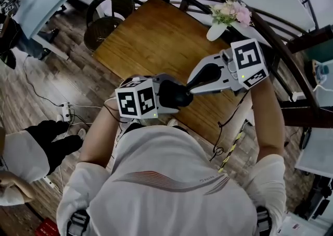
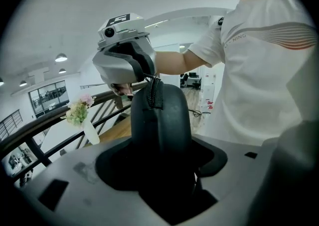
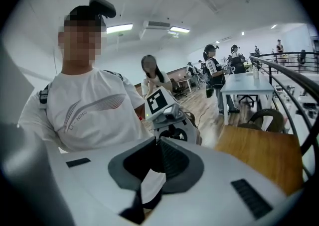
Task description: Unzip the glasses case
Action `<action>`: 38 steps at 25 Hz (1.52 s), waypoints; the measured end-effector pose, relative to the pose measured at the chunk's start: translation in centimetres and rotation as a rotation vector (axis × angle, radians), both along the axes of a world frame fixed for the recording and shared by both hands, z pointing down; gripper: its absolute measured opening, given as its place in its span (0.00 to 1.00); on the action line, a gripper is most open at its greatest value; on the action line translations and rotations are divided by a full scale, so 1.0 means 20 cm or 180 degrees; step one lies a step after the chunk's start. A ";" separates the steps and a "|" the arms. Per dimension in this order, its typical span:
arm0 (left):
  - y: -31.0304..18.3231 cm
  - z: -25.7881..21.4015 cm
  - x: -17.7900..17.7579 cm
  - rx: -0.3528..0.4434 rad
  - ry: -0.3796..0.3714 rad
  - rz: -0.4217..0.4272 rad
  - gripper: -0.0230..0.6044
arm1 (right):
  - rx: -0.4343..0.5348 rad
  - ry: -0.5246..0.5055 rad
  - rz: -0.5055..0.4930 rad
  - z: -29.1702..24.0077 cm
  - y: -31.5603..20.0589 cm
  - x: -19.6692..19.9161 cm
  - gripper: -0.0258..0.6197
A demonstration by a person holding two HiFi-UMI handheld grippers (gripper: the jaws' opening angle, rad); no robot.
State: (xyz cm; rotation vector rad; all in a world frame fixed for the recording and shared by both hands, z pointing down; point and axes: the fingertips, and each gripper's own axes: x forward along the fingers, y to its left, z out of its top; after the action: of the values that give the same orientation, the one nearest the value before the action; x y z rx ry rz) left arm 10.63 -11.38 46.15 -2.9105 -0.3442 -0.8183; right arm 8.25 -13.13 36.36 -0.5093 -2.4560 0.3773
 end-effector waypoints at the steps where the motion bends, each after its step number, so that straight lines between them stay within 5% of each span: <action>1: -0.01 0.01 0.00 0.0010 -0.0022 -0.0012 0.48 | -0.0008 -0.0015 0.0030 0.00 -0.01 0.00 0.16; 4: -0.03 0.02 -0.01 0.0103 -0.0070 -0.0058 0.48 | -0.0052 -0.0011 0.0099 0.01 -0.01 0.01 0.15; 7: -0.10 0.04 -0.01 0.0515 -0.0134 -0.0297 0.48 | -0.0290 -0.0002 0.0358 0.03 -0.04 0.01 0.13; 12: -0.32 0.01 -0.06 0.0888 0.0059 -0.1030 0.48 | -0.0899 -0.0370 0.1494 0.01 -0.23 0.04 0.12; 18: -0.39 -0.11 -0.11 0.0993 0.0451 -0.1328 0.46 | -0.1288 -0.1043 0.2205 -0.06 -0.29 0.06 0.12; 24: -0.41 -0.13 -0.12 0.1055 0.0438 -0.1447 0.45 | -0.0845 -0.1025 0.2432 -0.05 -0.25 0.02 0.14; 31: -0.41 -0.12 -0.13 0.1118 0.0407 -0.1498 0.45 | -0.0866 -0.1085 0.2540 -0.03 -0.23 0.01 0.12; 38: -0.43 -0.18 -0.17 0.1386 0.0620 -0.1562 0.44 | -0.0576 -0.1025 0.2720 -0.06 -0.25 0.03 0.12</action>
State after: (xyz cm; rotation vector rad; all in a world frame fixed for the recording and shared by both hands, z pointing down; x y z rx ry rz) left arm 7.30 -19.96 42.49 -2.6388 0.5193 -0.5541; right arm 8.75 -18.14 35.23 0.4926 -2.8633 0.9167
